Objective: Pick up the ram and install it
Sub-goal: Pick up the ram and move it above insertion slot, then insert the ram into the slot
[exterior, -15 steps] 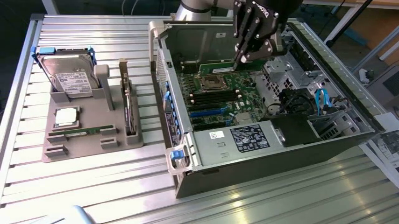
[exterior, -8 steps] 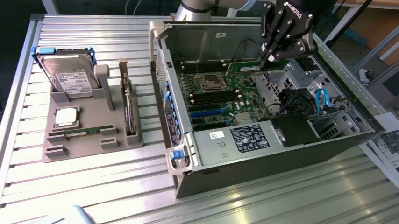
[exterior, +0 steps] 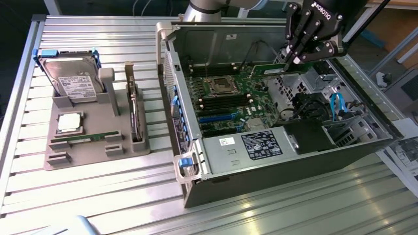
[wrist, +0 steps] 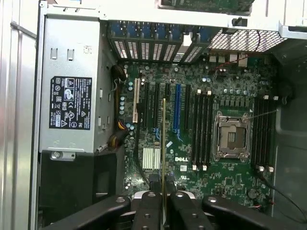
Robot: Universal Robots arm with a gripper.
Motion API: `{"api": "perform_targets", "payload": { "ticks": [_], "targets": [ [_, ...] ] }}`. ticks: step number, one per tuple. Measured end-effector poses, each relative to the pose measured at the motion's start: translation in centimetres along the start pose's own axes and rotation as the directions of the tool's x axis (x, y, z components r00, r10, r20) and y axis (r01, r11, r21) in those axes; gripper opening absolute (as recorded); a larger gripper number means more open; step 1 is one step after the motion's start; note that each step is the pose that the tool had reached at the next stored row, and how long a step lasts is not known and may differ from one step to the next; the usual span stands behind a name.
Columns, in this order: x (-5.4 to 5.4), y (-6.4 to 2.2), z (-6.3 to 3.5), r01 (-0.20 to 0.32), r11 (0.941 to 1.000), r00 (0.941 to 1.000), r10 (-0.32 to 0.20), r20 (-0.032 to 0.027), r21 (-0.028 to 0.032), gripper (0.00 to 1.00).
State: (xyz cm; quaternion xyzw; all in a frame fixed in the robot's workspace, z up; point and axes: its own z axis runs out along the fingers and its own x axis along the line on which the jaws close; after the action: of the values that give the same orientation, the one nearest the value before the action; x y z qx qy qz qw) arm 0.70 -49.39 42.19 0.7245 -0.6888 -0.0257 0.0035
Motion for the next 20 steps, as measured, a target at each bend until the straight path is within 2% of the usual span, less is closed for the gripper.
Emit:
{"api": "perform_targets", "payload": {
  "ticks": [13,20],
  "targets": [
    [0.0,0.0,0.0,0.0,1.0,1.0,0.0,0.0,0.0,0.14],
    [-0.9,-0.11,1.47,-0.003,1.0,1.0,0.003,0.0002,-0.0017,0.14]
  ]
}}
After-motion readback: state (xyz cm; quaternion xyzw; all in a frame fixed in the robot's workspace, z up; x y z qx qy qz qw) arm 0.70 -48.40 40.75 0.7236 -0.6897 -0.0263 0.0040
